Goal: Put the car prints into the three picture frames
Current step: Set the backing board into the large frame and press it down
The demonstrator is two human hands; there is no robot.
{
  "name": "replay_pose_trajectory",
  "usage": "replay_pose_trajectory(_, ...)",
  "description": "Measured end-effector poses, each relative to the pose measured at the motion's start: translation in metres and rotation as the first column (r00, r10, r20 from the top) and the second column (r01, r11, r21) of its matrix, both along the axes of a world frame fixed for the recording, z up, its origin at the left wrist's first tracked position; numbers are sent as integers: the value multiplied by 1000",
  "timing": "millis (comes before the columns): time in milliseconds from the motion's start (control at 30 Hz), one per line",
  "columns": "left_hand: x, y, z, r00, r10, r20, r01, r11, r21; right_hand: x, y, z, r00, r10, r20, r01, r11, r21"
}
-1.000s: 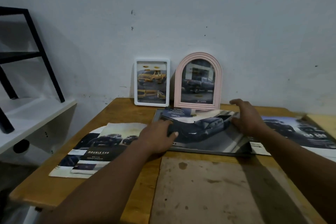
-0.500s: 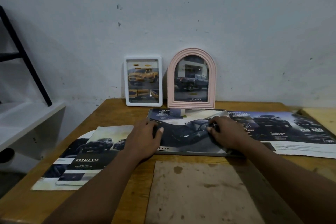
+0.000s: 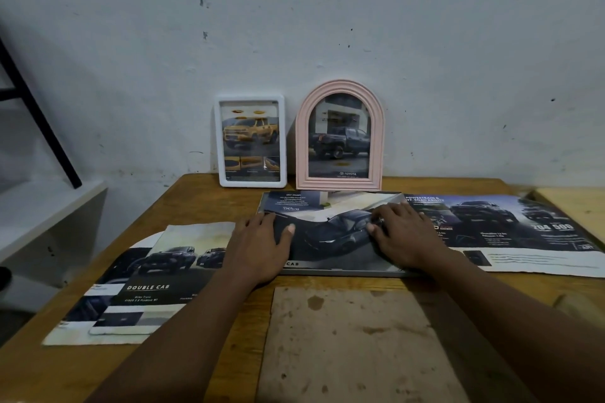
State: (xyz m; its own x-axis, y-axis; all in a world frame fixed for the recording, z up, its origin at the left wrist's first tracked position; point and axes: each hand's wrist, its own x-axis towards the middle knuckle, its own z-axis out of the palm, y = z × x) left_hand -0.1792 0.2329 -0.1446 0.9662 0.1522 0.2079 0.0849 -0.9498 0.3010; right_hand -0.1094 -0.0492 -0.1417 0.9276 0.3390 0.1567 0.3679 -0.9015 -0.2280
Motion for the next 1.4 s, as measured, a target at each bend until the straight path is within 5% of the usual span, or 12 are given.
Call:
replay_pose_trajectory(167,2,1,-1,1000,-3,-23,3,1000,0,7,0,11,986,-10,-164,23,996,82)
replay_pose_trajectory(333,3,2,-2,1000,-2,-6,2,1000,-19,-1,-1,1,999,-39,-9,39,999,-3)
replay_pose_trajectory(533,5,7,-5,1000,-12,6,12,997,-70,0,-6,10,998,-56,-32,64,946,317)
replay_pose_trajectory(767,-2,10,8,997,-51,-50,42,986,-164,-14,-31,25,985,-173,3,151,869,472)
replay_pose_trajectory(1133,-65,-33,28,994,-81,76,69,987,146,-89,-65,34,981,-185,50,151,908,390)
replay_pose_trajectory(1400,-136,-60,34,997,-61,49,48,972,229,-155,-83,25,969,-228,94,212,965,157)
